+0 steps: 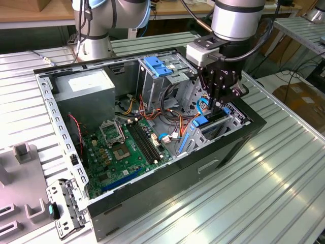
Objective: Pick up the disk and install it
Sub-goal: 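Insert the second disk wire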
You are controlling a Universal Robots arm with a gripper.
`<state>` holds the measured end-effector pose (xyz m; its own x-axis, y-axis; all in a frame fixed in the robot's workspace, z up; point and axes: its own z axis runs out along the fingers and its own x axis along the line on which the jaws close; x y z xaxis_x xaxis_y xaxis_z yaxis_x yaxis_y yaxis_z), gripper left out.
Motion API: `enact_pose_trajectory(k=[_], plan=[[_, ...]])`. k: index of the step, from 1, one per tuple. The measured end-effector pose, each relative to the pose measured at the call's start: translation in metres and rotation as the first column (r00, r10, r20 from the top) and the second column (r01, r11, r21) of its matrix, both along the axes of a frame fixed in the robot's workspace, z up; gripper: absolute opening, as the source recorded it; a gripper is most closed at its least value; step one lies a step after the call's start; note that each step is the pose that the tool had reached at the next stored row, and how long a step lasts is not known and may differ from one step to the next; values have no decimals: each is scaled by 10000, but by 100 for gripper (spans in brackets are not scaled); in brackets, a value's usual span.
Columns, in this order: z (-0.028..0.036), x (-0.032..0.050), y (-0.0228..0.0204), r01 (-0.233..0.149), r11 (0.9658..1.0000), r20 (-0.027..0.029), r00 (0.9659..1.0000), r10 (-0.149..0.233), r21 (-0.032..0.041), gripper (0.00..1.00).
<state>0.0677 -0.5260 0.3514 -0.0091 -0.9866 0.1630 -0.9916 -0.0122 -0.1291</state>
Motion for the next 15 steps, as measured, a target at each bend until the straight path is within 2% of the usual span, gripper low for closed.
enact_pose_trajectory(k=[1,3,5,6,9,10,13,14,15], plan=[[-2,-1,-11,1,10000,2,10000,-1,1,16],[-11,-4,-39,-3,10000,45,10000,2,98,16],[-14,-26,-57,-29,9992,214,9998,20,401,16],[-19,-33,-66,-38,9989,244,9997,26,478,16],[-31,-36,-86,-41,9983,266,9996,26,577,16],[-35,-37,-95,-42,9979,283,9996,24,639,16],[-44,-42,-139,-46,9954,346,9994,12,962,16],[-48,-41,-152,-48,9952,346,9994,14,976,16],[-49,-42,-160,-50,9947,349,9994,15,1023,16]])
